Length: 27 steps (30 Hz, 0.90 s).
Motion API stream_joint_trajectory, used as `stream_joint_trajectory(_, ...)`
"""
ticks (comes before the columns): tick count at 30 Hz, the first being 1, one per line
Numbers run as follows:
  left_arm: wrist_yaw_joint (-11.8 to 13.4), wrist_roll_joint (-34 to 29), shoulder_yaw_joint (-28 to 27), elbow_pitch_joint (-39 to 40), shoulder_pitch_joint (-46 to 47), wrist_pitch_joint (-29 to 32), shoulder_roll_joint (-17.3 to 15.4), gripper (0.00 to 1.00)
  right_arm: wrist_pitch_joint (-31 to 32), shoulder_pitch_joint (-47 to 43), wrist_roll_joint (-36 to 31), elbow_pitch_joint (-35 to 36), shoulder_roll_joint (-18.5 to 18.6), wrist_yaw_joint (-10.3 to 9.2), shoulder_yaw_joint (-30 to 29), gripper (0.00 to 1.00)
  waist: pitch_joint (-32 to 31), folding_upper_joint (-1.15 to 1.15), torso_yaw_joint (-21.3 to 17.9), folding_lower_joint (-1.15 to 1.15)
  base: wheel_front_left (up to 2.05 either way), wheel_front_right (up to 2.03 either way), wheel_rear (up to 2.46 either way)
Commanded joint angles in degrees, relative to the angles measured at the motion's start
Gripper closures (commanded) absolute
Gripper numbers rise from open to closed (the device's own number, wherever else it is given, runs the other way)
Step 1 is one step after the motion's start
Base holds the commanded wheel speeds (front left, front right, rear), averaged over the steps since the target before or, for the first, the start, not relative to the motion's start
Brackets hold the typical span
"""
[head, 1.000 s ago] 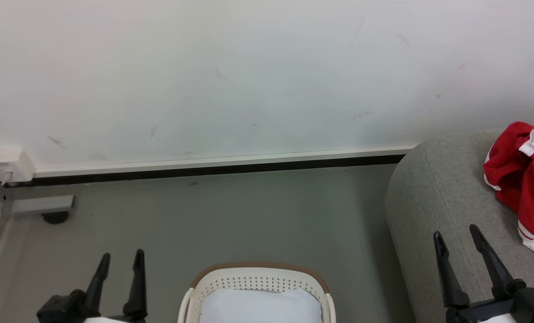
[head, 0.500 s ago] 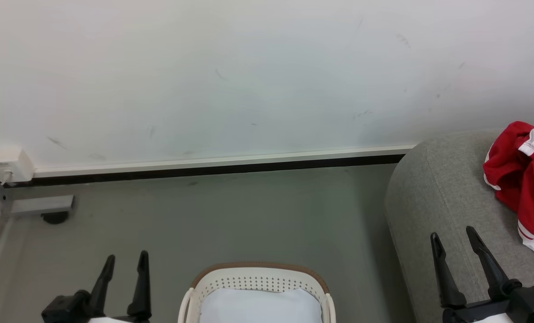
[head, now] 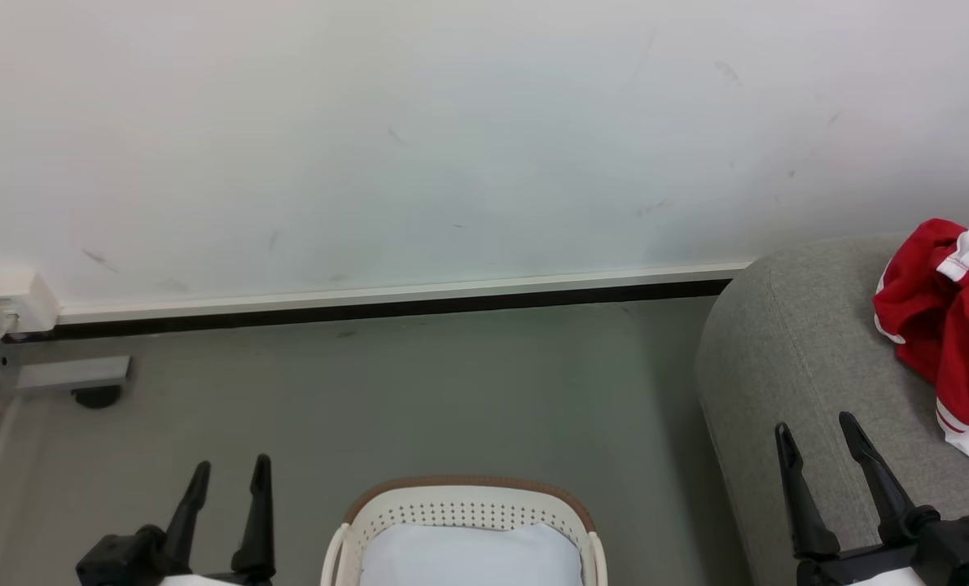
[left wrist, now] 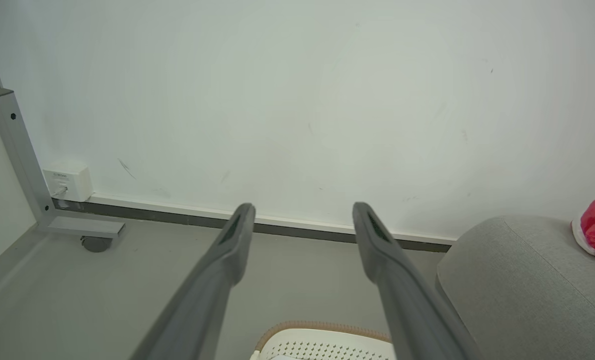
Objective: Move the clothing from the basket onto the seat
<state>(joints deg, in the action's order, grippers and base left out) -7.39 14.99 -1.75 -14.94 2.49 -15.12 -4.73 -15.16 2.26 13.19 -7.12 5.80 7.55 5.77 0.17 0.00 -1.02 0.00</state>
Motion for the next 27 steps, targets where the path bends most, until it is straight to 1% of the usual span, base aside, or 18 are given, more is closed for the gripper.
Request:
stream_joint_trajectory(1,-0.16,0.13,-0.14,-0.14,0.31,-0.03,-0.56,0.00,0.04,0.56,0.31,-0.06,0.06,-0.14,0.03,0.00,-0.02,0.00,-0.06,0.00,0.00,0.00,0.00)
stream_joint_trajectory(4,-0.17,-0.06,-0.10,-0.10,0.24,-0.03,-0.57,0.00,0.03,0.45,0.29,-0.13,-0.04,-0.14,0.05,0.00,-0.10,0.00,-0.12,0.00,0.00,0.00,0.00)
stream_joint_trajectory(5,0.00,0.00,0.08,-0.01,0.00,0.00,-0.05,1.00,0.00,0.00,0.18,-0.08,-0.12,0.00,0.08,1.00,-0.11,0.00,-0.13,0.00,0.00,0.00,0.00)
stream_joint_trajectory(9,0.02,0.42,0.30,-1.69,-0.81,0.22,0.62,1.00,0.04,-0.99,0.55,-1.53,-0.47,0.01,0.25,1.00,-0.12,0.00,-0.14,0.00,0.00,0.00,0.00)
stream_joint_trajectory(27,-0.01,18.47,-0.97,-1.00,0.40,5.30,0.89,1.00,4.37,0.26,19.82,-2.68,-0.32,-0.01,-1.80,1.00,-0.10,0.00,0.03,0.00,0.00,0.00,0.00)
